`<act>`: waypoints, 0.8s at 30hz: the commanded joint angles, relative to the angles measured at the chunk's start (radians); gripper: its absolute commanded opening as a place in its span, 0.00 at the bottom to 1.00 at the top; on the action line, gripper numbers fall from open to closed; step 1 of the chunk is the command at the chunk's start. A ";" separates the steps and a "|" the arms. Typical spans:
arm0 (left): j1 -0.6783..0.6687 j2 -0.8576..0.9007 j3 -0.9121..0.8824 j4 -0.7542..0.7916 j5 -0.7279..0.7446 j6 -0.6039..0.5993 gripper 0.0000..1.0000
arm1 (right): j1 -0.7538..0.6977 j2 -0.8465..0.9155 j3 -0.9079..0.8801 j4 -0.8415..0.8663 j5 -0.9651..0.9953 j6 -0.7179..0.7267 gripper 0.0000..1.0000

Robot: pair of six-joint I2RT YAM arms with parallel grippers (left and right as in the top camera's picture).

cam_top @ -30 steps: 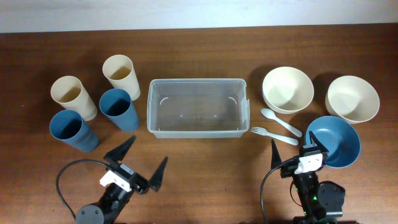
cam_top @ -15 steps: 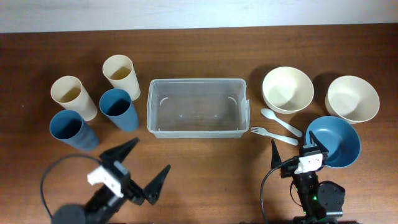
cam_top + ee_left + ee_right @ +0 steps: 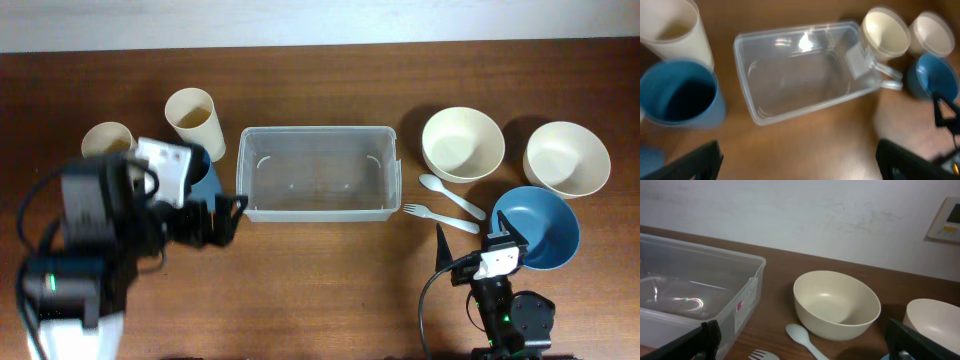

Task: Pack container
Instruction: 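Move the left gripper over the front blue cup beside the container, then lower the left gripper and close it on the blue cup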

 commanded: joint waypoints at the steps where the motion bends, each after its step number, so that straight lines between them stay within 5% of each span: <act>1: 0.003 0.140 0.181 -0.135 -0.051 0.055 1.00 | 0.005 -0.010 -0.008 -0.003 0.010 0.000 0.99; 16: 0.003 0.367 0.239 -0.238 0.023 0.044 1.00 | 0.005 -0.011 -0.008 -0.003 0.010 0.000 0.99; 24: 0.002 0.425 0.239 -0.130 -0.324 -0.079 0.96 | 0.005 -0.010 -0.008 -0.003 0.010 0.000 0.99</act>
